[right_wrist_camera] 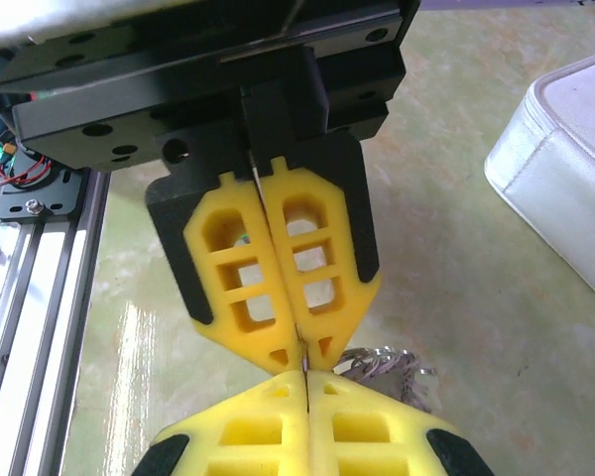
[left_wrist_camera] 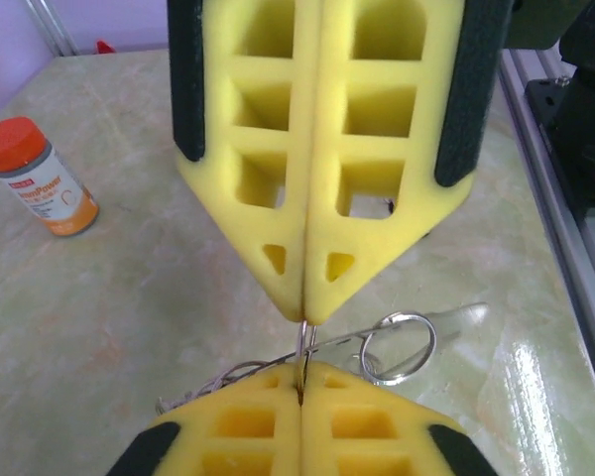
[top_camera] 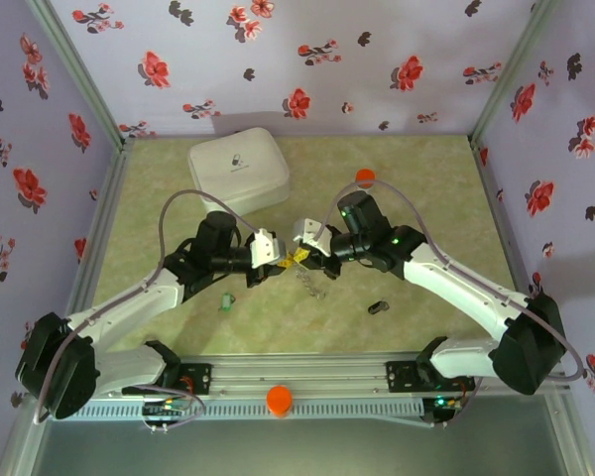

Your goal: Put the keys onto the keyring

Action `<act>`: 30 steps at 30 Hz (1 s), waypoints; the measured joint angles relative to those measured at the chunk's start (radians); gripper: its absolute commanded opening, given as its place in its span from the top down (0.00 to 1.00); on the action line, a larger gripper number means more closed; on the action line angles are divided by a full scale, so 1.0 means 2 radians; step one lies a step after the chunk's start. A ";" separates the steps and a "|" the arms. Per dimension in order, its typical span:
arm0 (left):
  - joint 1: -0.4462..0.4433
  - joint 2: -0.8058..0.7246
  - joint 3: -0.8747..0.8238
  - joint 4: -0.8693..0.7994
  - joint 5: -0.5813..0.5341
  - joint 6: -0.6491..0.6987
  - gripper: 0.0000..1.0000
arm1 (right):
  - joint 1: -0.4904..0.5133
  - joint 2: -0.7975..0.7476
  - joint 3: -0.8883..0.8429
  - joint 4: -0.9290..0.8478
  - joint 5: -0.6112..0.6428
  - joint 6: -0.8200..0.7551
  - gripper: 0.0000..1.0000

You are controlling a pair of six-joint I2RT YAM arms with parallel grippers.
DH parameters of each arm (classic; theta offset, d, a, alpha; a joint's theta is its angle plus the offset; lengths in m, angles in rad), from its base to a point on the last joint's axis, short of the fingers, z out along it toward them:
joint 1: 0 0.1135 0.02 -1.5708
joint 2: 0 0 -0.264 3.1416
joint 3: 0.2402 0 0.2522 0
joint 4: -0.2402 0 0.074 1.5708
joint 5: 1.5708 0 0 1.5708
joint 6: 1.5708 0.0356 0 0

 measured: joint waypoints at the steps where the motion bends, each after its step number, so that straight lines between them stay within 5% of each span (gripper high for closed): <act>1: 0.000 0.000 0.000 0.000 0.000 0.002 1.00 | 0.000 0.000 0.000 0.000 0.001 -0.001 1.00; 8: -0.005 -0.013 -0.013 0.021 0.008 -0.006 1.00 | -0.003 -0.055 -0.064 0.062 0.002 0.010 0.89; 13: -0.006 -0.028 -0.041 0.055 0.009 -0.027 1.00 | -0.012 -0.097 -0.100 0.098 0.003 0.037 0.63; 30: -0.006 -0.017 -0.091 0.184 0.014 -0.088 1.00 | -0.014 -0.056 -0.121 0.167 -0.035 0.078 0.77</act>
